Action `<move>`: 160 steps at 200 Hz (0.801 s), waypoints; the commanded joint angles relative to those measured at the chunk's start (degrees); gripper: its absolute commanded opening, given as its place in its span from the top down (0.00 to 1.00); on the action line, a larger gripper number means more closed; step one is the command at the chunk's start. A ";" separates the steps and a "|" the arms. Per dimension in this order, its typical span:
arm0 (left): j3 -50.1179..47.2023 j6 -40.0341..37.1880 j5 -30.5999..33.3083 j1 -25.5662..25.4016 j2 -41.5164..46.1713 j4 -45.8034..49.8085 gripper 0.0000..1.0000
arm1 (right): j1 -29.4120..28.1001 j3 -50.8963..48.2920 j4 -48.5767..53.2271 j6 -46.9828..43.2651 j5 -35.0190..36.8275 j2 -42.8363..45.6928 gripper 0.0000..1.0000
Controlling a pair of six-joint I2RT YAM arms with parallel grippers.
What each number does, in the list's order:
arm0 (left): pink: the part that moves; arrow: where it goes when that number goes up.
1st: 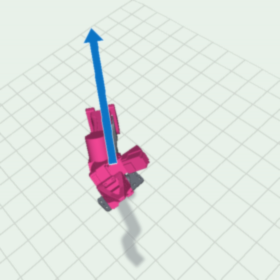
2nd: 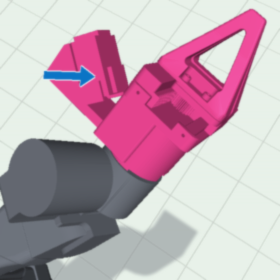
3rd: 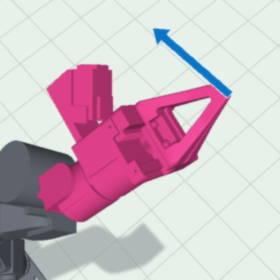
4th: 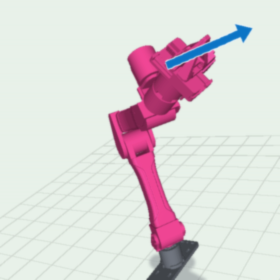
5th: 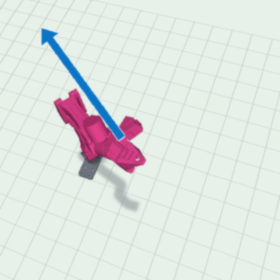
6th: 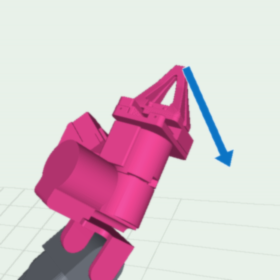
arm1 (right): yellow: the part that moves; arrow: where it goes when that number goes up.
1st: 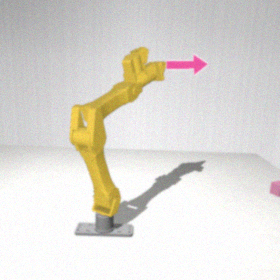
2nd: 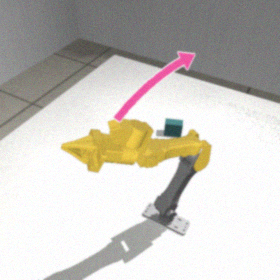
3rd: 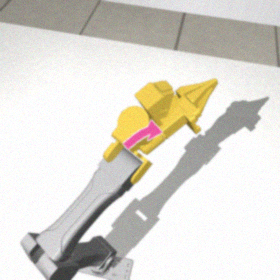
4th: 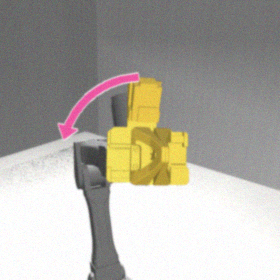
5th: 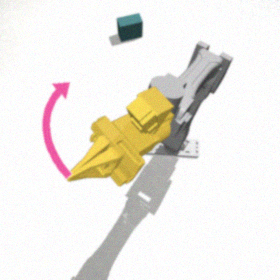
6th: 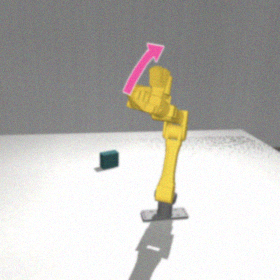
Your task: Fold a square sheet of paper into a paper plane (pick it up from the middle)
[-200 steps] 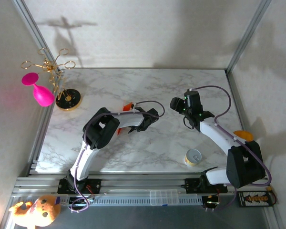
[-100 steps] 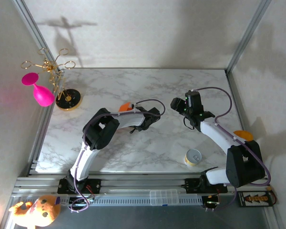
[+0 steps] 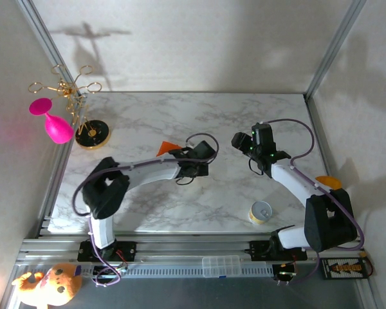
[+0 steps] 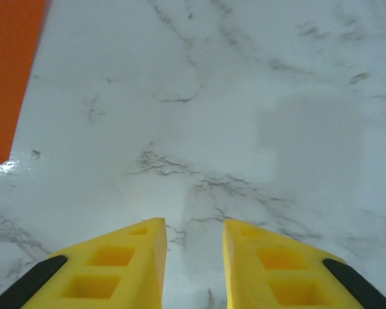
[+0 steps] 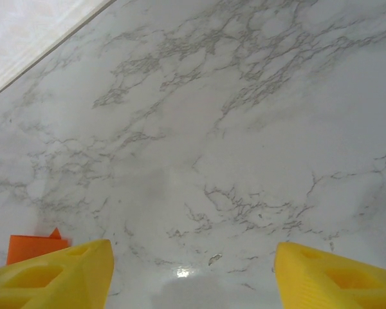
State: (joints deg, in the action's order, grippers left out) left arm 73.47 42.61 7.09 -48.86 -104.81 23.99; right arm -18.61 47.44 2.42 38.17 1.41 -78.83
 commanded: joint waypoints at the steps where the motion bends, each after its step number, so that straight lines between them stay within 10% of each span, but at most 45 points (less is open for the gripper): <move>1: -5.35 -0.82 -3.29 5.16 5.65 -4.34 0.73 | 0.24 0.18 -2.25 -1.35 -4.20 -1.93 0.32; 68: -16.42 -0.34 -5.51 18.60 6.99 -9.73 0.85 | 0.24 1.16 -4.57 1.01 -12.76 -6.21 0.35; 160: -15.33 -2.62 4.05 21.24 0.51 -7.60 0.90 | 0.23 1.83 -4.61 1.55 -15.67 -8.92 0.37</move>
State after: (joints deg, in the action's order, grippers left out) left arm 57.25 41.25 7.22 -28.05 -102.69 15.05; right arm -18.61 47.75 -1.28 39.22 -12.78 -86.78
